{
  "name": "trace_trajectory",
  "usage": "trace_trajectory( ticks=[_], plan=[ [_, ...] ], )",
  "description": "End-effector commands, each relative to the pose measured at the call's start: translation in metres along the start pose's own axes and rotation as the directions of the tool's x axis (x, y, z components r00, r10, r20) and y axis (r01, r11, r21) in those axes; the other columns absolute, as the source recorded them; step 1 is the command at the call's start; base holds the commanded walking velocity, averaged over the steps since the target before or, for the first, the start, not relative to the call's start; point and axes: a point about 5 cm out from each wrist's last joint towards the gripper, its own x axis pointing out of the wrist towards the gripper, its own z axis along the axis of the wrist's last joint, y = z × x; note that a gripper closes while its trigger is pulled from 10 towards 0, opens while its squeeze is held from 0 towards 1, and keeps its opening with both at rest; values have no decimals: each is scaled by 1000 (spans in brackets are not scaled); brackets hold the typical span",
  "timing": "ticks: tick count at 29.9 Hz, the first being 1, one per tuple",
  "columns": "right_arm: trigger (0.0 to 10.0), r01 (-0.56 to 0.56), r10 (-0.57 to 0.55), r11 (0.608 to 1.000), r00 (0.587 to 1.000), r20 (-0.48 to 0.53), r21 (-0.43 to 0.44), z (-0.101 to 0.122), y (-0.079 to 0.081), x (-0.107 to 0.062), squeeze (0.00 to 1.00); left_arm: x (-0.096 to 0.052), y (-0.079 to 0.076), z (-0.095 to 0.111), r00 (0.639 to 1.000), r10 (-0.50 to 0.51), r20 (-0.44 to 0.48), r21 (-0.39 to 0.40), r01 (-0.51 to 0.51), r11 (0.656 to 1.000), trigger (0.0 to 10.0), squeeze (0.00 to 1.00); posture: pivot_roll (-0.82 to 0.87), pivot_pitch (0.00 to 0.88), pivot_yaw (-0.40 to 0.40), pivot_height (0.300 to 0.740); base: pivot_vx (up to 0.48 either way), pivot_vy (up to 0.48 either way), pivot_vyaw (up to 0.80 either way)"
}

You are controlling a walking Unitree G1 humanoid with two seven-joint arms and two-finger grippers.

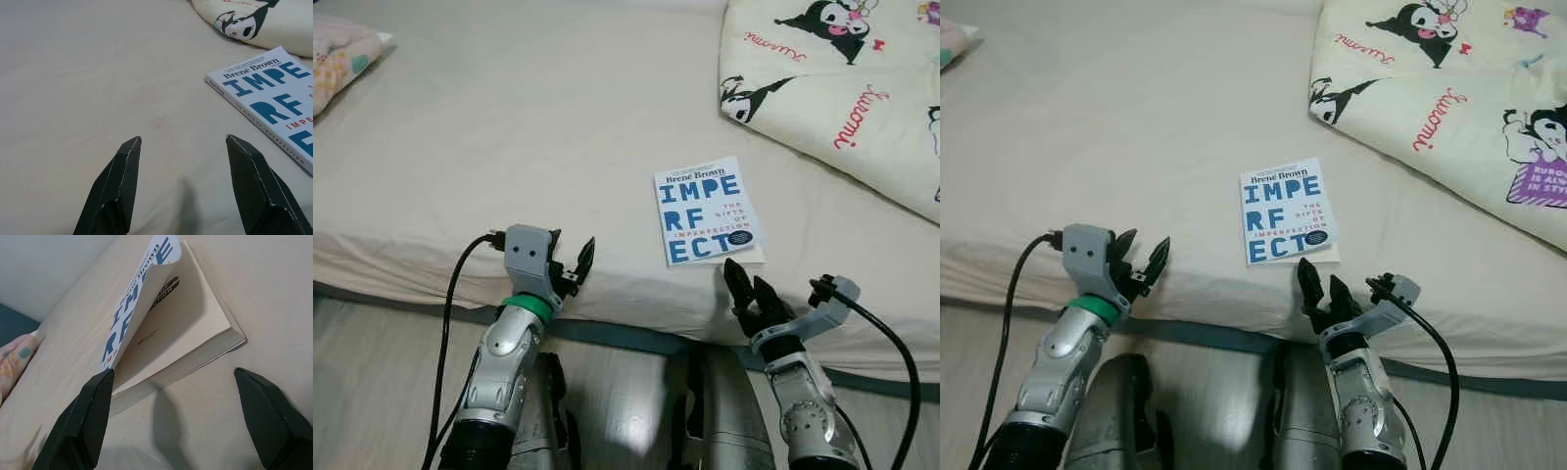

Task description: Clean up the room

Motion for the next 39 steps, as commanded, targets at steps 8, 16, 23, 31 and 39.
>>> trace_trajectory(
  ticks=[8, 16, 23, 31, 39],
  plan=[
    [10000, 44, -35, 994, 995, -89, 98, -21, -13, -4, 1000, -2, 1, -4, 1000, 5, -16, 11, -5, 1000, 10000, 0, 57, 164, 78, 587, 0, 0, 0],
    [10000, 28, -12, 992, 992, -129, 121, -22, -15, 8, 1000, -2, 4, -3, 1000, 12, -13, 22, -12, 1000, 10000, 0, 63, 151, 80, 587, 0, 0, 0],
    [10000, -39, 61, 991, 984, -169, 131, -23, -5, 21, 1000, -1, 5, -3, 1000, 19, -8, 24, -19, 1000, 10000, 0, 63, 150, 79, 587, 0, 0, 0],
    [10000, -58, 82, 989, 981, -177, 139, -23, -2, 29, 1000, -1, 5, -2, 1000, 26, -6, 24, -25, 999, 10000, 0, 65, 157, 78, 587, 0, 0, 0],
    [10000, -29, 50, 982, 993, -109, 187, -16, -6, 33, 0, 0, 4, -1, 1000, 26, -1, 26, -26, 999, 10000, 0, 69, 165, 83, 587, 0, 0, 0]
  ],
)
